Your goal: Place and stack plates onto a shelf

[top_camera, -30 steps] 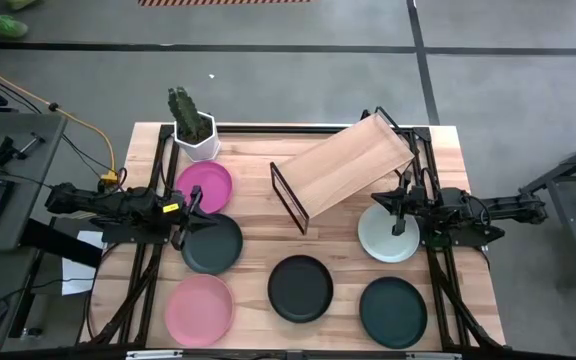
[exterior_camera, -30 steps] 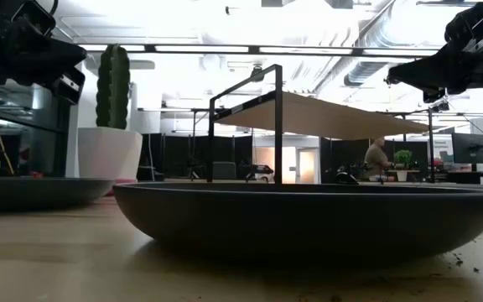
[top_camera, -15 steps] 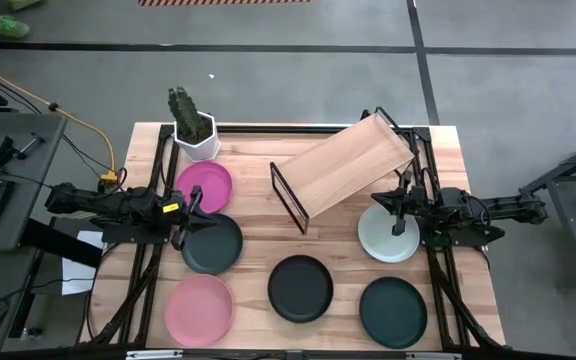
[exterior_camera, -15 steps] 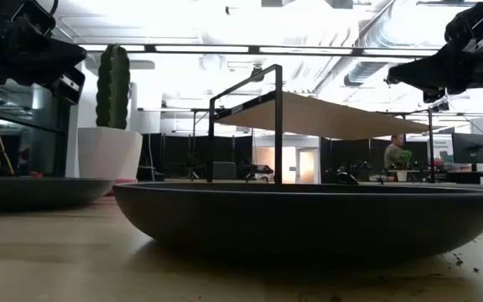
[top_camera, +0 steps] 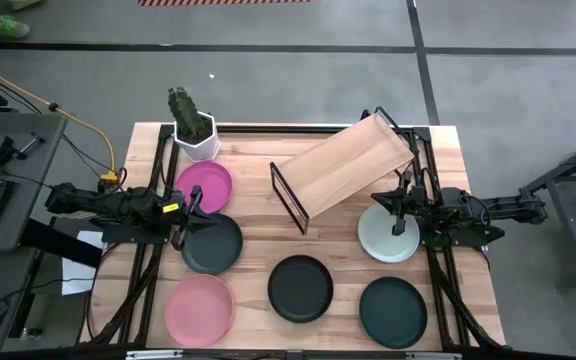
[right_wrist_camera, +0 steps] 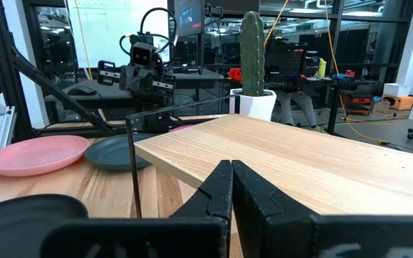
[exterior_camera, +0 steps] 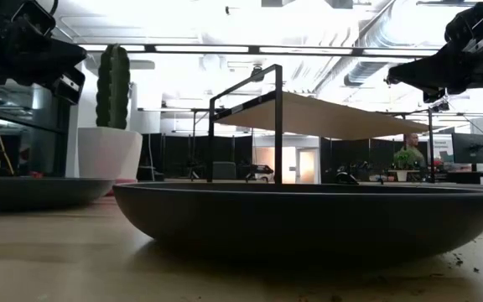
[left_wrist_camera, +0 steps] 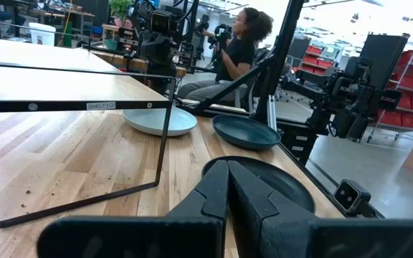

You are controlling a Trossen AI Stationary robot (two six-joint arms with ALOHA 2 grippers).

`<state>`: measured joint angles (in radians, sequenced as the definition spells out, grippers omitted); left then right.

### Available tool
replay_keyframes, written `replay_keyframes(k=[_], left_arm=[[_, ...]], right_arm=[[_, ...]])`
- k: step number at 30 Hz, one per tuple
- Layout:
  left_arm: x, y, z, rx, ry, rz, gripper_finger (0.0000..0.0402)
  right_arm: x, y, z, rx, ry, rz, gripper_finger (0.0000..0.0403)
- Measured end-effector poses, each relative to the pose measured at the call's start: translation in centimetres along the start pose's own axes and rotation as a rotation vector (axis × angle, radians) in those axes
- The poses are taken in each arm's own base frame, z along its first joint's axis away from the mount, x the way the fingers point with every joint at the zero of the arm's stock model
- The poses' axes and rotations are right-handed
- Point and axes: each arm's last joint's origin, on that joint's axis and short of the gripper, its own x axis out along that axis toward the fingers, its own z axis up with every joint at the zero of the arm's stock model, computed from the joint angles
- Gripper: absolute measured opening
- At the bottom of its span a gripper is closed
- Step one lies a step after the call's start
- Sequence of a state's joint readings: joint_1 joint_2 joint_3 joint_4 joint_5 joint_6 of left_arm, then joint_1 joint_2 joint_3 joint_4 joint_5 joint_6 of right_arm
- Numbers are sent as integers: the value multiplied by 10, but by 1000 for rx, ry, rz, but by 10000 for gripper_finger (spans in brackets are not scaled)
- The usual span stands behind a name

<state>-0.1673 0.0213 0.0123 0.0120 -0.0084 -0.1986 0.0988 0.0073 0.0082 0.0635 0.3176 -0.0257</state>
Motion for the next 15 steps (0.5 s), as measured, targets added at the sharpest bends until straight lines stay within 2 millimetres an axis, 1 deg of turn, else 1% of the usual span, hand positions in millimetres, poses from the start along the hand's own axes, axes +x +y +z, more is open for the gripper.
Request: replay_keyframes(k=[13,15], left_arm=[[0,0,0,0,0,0,0],[0,0,0,0,0,0,0]], right_arm=[[0,0,0,3,0,0,0],[0,0,2,79,-19,7,0]])
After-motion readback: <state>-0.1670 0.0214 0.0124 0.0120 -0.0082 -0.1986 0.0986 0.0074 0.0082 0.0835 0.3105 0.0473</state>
